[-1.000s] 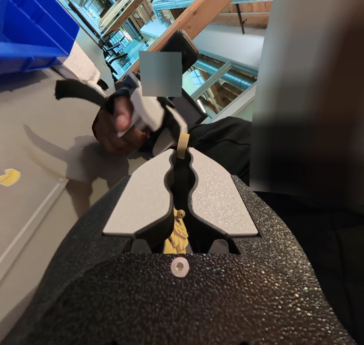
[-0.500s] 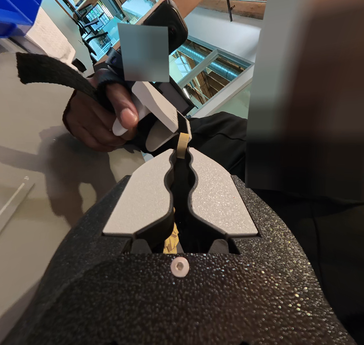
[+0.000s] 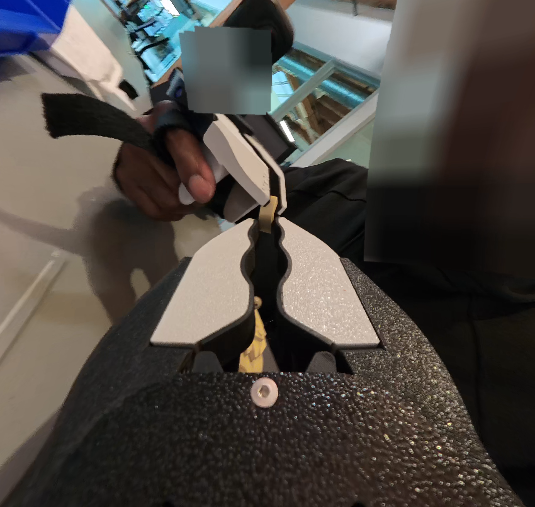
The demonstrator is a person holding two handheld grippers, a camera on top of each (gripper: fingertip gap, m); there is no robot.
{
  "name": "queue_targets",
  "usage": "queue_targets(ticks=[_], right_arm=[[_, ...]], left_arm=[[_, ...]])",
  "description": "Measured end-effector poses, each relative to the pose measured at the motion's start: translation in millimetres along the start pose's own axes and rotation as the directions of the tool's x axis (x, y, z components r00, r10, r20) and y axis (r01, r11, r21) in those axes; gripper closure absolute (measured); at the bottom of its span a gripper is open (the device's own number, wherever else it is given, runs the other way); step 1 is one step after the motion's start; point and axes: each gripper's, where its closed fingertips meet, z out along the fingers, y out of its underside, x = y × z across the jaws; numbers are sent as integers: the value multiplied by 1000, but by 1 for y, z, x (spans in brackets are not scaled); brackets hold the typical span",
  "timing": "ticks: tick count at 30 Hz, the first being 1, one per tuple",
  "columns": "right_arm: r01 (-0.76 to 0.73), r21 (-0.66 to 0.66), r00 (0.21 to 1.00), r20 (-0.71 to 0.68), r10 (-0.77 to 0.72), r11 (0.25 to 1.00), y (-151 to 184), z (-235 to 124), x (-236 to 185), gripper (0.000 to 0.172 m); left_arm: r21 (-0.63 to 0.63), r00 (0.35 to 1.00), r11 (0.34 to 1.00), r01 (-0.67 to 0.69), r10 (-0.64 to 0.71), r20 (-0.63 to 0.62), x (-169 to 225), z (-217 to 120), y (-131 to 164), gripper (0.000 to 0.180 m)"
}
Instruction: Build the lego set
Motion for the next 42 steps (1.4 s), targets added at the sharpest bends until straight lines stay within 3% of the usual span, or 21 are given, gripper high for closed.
queue_targets(ticks=[5, 11, 15, 21, 34, 42], right_arm=[[-116, -130, 987, -125, 100, 985, 11, -2, 14, 163], [-215, -259, 956, -251, 150, 942, 25, -9, 24, 164], [-260, -309, 942, -289, 171, 915, 36, -10, 26, 164], [-311, -318, 925, -319, 208, 896, 43, -8, 28, 164], [-329, -275, 916, -326, 235, 903, 40, -5, 29, 164], [-136, -122, 954, -283, 97, 983, 5, -12, 31, 155]], left_arm=[[-101, 967, 983, -156, 173, 190, -14, -10, 2, 168], [-302, 765, 868, -395, 492, 415, -32, -18, -3, 167], [-413, 639, 782, -467, 621, 454, -37, -19, -3, 167], [-520, 571, 722, -455, 685, 452, -47, -17, 8, 168], [-507, 574, 735, -450, 673, 466, -51, -17, 8, 168], [-192, 791, 885, -424, 466, 396, -24, -14, -12, 174]])
